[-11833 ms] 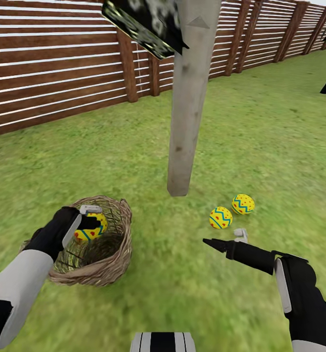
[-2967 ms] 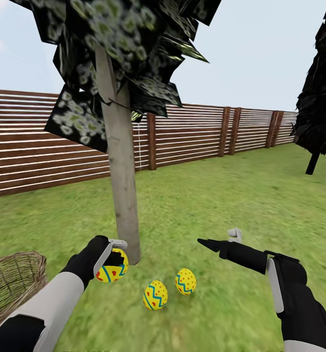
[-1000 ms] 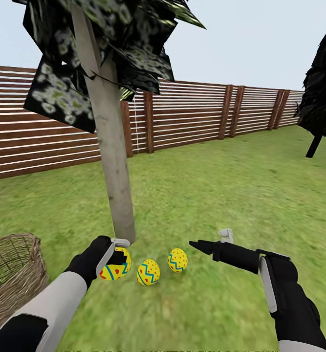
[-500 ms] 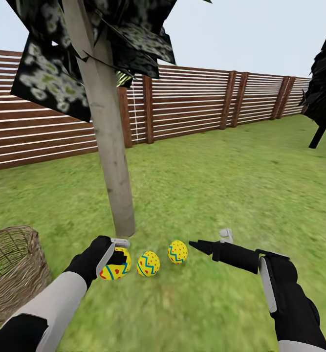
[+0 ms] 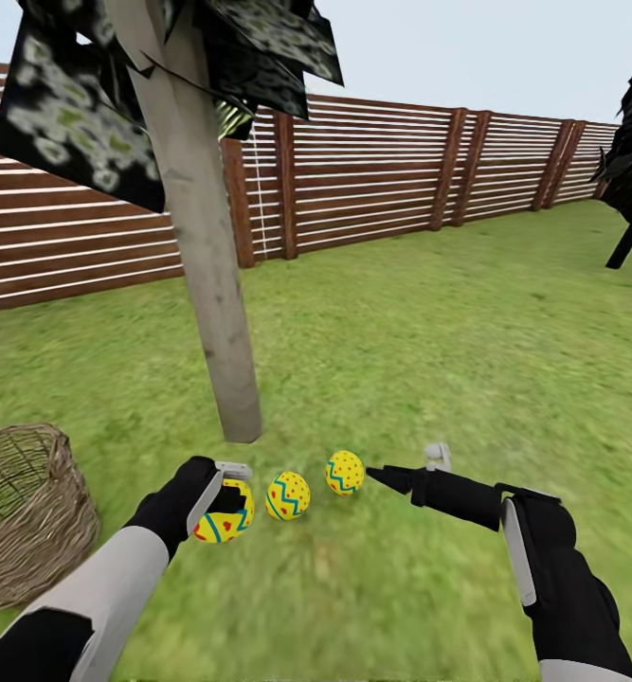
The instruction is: Take the three Easter eggs out of the wicker basket on the lawn in the garden, then place them on the lawn next to a single tree (choose any tree) so that all three eggs are next to the same tree and none are left in the basket.
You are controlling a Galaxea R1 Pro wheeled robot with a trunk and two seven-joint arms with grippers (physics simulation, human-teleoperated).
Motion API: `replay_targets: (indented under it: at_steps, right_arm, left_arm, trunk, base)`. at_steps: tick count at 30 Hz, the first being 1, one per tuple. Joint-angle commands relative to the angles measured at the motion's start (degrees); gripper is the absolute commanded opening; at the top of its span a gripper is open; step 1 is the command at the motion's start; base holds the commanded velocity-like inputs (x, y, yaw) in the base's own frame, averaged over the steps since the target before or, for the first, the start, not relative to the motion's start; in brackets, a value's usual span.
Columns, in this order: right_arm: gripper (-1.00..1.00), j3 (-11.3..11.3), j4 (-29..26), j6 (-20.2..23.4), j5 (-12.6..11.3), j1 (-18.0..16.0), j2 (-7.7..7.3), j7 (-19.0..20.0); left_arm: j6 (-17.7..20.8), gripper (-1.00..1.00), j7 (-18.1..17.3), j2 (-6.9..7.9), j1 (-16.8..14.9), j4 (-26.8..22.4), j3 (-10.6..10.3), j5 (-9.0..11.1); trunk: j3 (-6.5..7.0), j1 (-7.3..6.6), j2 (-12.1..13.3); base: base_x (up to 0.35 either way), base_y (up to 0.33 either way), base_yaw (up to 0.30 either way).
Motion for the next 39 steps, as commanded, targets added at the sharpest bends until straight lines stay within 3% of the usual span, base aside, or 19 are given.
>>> replay_targets:
  at_steps: [1,18,32,39]
  right_arm:
    - [1.00,-0.10,-0.02,0.50,-0.07,-0.04,0.05,0.17]
    - [1.00,-0.08,0.01,0.50,-0.07,-0.04,0.05,0.17]
    - [1.00,-0.08,0.01,0.50,-0.06,-0.04,0.05,0.17]
    - [1.00,-0.08,0.01,0.50,-0.05,-0.04,0.05,0.17]
  left_arm:
    - [0.21,-1.00,0.49,0.05,-0.03,-0.06,-0.25,0.60]
    - [-0.02,-1.00,0.21,0.11,-0.03,-0.39,-0.33,0.61]
    - [-4.13,-1.00,-0.30,0.20,-0.01,-0.47,-0.52,0.61]
    - [-6.70,-1.00,-0.32,0.20,0.05,-0.58,-2.04,0.61]
  trunk:
    - [-0.28,0.01,-0.04]
    - [-4.04,0.45,-0.27]
    - [-7.15,0.81,-0.45]
    - [-8.25,0.94,-0.52]
  base:
    - [0.000,0.000,0.000]
    - [0.000,0.000,0.000]
    - [0.000,0.000,0.000]
    - [0.000,0.000,0.000]
